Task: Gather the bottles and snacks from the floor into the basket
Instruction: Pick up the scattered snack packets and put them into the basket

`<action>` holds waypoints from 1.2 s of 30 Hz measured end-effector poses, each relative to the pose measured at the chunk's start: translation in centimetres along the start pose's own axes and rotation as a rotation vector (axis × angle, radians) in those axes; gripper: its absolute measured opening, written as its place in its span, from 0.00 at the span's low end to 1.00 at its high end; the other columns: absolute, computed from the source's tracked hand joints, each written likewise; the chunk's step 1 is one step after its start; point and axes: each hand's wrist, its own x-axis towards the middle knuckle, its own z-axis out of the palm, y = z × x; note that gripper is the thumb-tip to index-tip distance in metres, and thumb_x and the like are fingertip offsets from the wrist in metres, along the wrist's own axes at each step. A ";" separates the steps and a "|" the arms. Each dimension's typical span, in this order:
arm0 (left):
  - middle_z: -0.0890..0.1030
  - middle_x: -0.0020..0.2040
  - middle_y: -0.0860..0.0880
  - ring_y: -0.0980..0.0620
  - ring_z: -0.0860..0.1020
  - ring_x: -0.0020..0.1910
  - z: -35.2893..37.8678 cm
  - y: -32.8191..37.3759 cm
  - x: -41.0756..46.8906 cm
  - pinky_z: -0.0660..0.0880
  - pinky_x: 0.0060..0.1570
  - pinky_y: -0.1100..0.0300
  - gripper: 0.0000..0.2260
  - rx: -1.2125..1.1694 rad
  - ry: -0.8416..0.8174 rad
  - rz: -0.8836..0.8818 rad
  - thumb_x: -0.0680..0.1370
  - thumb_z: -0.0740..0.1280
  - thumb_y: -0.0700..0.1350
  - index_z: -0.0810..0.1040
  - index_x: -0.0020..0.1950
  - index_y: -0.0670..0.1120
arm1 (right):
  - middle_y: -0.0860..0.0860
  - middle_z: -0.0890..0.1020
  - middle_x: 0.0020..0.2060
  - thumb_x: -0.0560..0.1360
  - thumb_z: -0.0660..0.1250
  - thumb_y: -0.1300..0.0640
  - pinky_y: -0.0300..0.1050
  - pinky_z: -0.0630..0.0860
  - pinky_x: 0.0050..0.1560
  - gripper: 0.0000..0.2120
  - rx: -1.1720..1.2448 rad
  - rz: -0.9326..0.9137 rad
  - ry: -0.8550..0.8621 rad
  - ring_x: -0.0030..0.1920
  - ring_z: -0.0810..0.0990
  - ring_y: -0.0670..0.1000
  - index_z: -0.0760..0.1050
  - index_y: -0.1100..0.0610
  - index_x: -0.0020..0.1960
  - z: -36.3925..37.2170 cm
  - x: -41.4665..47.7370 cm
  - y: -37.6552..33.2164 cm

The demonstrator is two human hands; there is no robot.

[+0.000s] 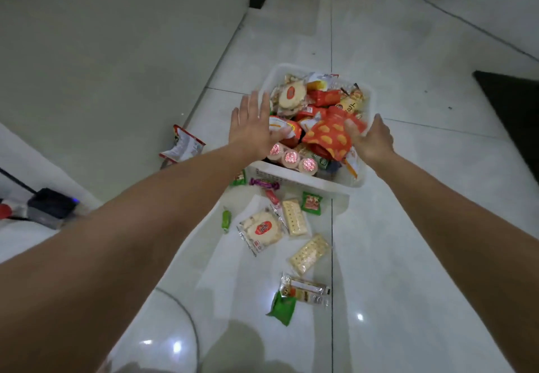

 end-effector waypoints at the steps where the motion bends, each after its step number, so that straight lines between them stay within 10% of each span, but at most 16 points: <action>1: 0.40 0.78 0.43 0.44 0.39 0.77 0.8 -0.4 -1.1 0.41 0.74 0.46 0.38 0.030 0.001 0.049 0.78 0.50 0.66 0.38 0.78 0.47 | 0.62 0.64 0.71 0.77 0.57 0.39 0.54 0.57 0.71 0.36 -0.072 -0.072 0.049 0.72 0.60 0.61 0.55 0.63 0.75 0.5 -0.8 1.3; 8: 0.34 0.77 0.45 0.49 0.33 0.75 7.5 -9.4 -11.7 0.35 0.73 0.50 0.38 0.142 -0.090 0.047 0.76 0.46 0.67 0.30 0.74 0.49 | 0.60 0.78 0.54 0.78 0.58 0.50 0.57 0.57 0.72 0.16 -0.542 -0.653 0.405 0.58 0.72 0.58 0.72 0.61 0.58 5.7 -9.1 11.5; 12: 0.30 0.75 0.47 0.46 0.36 0.76 9.4 -11.7 -14.8 0.42 0.75 0.45 0.40 0.246 -0.216 0.055 0.76 0.50 0.67 0.32 0.75 0.47 | 0.59 0.77 0.60 0.67 0.73 0.55 0.56 0.48 0.74 0.29 -0.837 -0.775 -0.039 0.62 0.75 0.60 0.67 0.58 0.65 9.2 -11.1 15.2; 17: 0.35 0.77 0.45 0.46 0.36 0.76 10.4 -8.9 -13.8 0.38 0.74 0.50 0.40 0.201 -0.324 0.169 0.77 0.52 0.66 0.36 0.77 0.47 | 0.57 0.73 0.68 0.52 0.81 0.58 0.58 0.45 0.72 0.51 -0.975 -0.718 -0.367 0.67 0.73 0.58 0.61 0.52 0.71 11.0 -10.8 15.5; 22: 0.50 0.78 0.41 0.43 0.50 0.77 13.4 -5.2 -13.8 0.51 0.73 0.50 0.36 -0.050 -0.524 0.010 0.78 0.59 0.60 0.49 0.78 0.43 | 0.48 0.64 0.73 0.74 0.65 0.63 0.53 0.45 0.75 0.40 -0.880 -0.555 -0.476 0.73 0.63 0.50 0.46 0.44 0.76 12.1 -11.0 15.2; 28: 0.69 0.62 0.44 0.45 0.68 0.62 14.4 -4.8 -13.5 0.66 0.60 0.54 0.24 -0.043 -0.319 -0.102 0.75 0.66 0.57 0.68 0.64 0.43 | 0.47 0.77 0.59 0.72 0.68 0.59 0.45 0.63 0.67 0.29 -0.748 -0.517 -0.394 0.60 0.75 0.52 0.62 0.48 0.70 12.5 -11.2 14.7; 36: 0.77 0.58 0.42 0.45 0.74 0.59 13.7 -4.2 -12.8 0.69 0.60 0.53 0.22 -0.238 -0.558 -0.263 0.72 0.73 0.53 0.74 0.57 0.41 | 0.54 0.73 0.57 0.73 0.66 0.43 0.47 0.71 0.55 0.26 -0.682 -0.214 -0.567 0.58 0.72 0.54 0.66 0.57 0.62 12.1 -12.3 14.8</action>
